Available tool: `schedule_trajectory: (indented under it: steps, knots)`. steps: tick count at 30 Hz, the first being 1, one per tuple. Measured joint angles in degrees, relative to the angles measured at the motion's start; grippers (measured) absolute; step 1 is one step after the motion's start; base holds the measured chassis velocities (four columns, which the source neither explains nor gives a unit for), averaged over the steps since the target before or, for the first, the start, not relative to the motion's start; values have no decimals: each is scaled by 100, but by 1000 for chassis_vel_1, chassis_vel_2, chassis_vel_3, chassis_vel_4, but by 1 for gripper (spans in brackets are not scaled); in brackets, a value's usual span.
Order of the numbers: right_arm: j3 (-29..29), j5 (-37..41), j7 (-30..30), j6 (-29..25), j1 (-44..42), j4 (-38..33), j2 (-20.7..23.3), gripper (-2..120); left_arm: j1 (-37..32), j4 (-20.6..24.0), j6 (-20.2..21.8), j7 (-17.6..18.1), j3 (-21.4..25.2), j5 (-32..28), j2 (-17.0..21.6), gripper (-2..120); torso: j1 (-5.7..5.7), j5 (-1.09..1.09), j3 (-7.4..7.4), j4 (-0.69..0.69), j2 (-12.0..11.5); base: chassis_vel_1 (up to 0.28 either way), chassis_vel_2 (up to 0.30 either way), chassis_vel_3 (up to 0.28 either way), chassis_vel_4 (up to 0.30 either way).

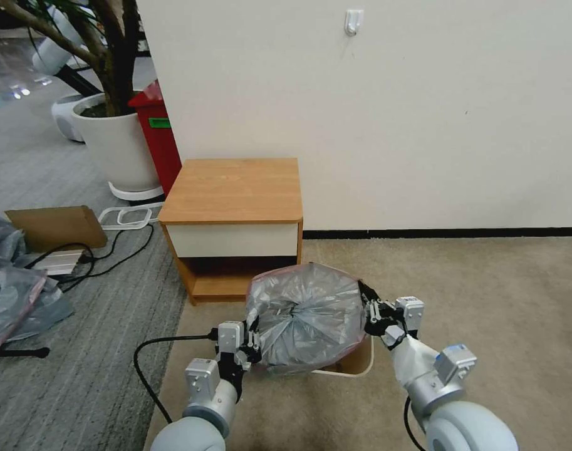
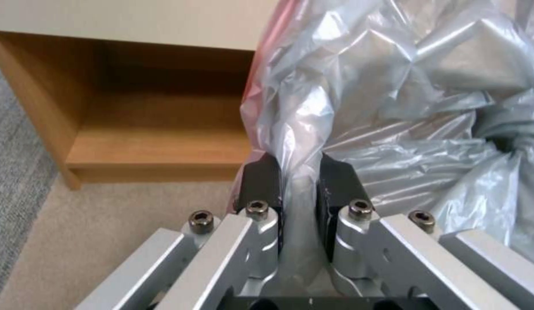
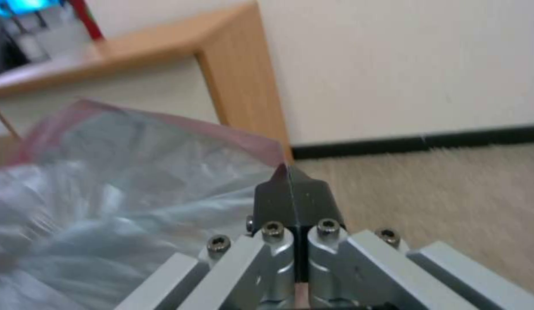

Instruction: Pick up the garbage bag from the table and place it over the trash can.

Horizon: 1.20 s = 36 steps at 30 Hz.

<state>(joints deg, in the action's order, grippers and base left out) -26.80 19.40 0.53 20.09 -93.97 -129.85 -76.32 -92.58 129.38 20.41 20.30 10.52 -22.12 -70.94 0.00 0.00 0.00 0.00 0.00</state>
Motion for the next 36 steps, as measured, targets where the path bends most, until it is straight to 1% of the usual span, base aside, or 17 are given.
schedule_trajectory:
  steps: [3, 5, 6, 11, 14, 17, 19, 20, 23, 24, 25, 27, 28, 29, 34, 35, 36]
  knots:
    - [-94, 124, 142, 248, -74, -51, 95, 0, 2, 33, -3, -9, 108, -219, -14, 9, 0, 0, 0, 0, 0, 0, 0, 0, 0]
    - [-113, 148, 156, 281, -90, -65, 108, 0, 3, 37, -3, -9, 124, -261, -17, 9, 0, -1, 0, 0, 0, 0, 0, 0, 0]
    - [-156, 208, 170, 371, -128, -91, 137, 0, 9, 53, -3, -10, 167, -419, -26, 9, 0, 0, 0, 0, 0, 0, 0, 0, 0]
    - [-228, 281, 175, 447, -190, -94, 163, 0, 17, 100, 10, -11, 227, -778, -43, 9, 0, 0, 0, 0, 0, 0, 0, 0, 0]
    - [-240, 393, 239, 310, -227, -129, 129, 0, 19, 99, 23, -11, 259, -893, -56, 9, 0, 0, 0, 0, 0, 0, 0, 0, 0]
    - [-241, 582, 362, -18, -283, -278, 27, 0, 20, 47, 27, 7, 293, -953, -85, 9, 0, -1, 0, 0, 0, 0, 0, 0, 0]
    - [-285, 680, 395, -290, -346, -410, -66, 4, 23, 18, 37, 63, 312, -1047, -109, 9, 0, -1, 0, 0, 0, 0, 0, 0, 0]
    - [-285, 680, 395, -290, -346, -410, -66, 4, 23, 18, 37, 63, 312, -1047, -109, 9, 0, -1, 0, 0, 0, 0, 0, 0, 0]
    - [-339, 886, 408, -693, -470, -620, -193, 17, 48, -8, 64, 173, 349, -1244, -122, 9, 0, -1, 0, 1, 0, 0, 0, 0, 0]
    - [-338, 1029, 408, -808, -580, -772, -242, 23, 76, -26, 86, 241, 377, -1348, -125, 9, 0, -1, 0, 0, 0, 0, 0, 0, 0]
    - [-338, 1029, 408, -808, -580, -772, -242, 23, 76, -26, 86, 241, 377, -1348, -125, 9, 0, -1, 0, 0, 0, 0, 0, 0, 0]
    - [-303, 1140, 416, -832, -736, -944, -279, 30, 106, -44, 94, 298, 406, -1447, -125, 9, 0, -1, 0, 0, 0, 0, 0, 0, 0]
    - [-225, 1216, 436, -831, -949, -1118, -295, 36, 149, -64, 97, 356, 440, -1547, -125, 9, 0, -2, 0, 0, 0, 0, 0, 0, 0]
    - [-225, 1216, 436, -831, -949, -1118, -295, 36, 149, -64, 97, 356, 440, -1547, -125, 9, 0, -2, 0, 0, 0, 0, 0, 0, 0]
    - [131, 1099, 462, -896, -1565, -1329, -260, 60, 324, -111, 63, 431, 519, -1712, -95, 9, 0, -1, 0, 0, 0, 0, 0, 0, 0]
    - [131, 1099, 462, -896, -1565, -1329, -260, 60, 324, -111, 63, 431, 519, -1712, -95, 9, 0, -1, 0, 0, 0, 0, 0, 0, 0]
    - [182, 1069, 424, -904, -1613, -1330, -251, 64, 342, -118, 52, 436, 520, -1717, -91, 9, 0, -1, 0, 0, 0, 0, 0, 0, 0]
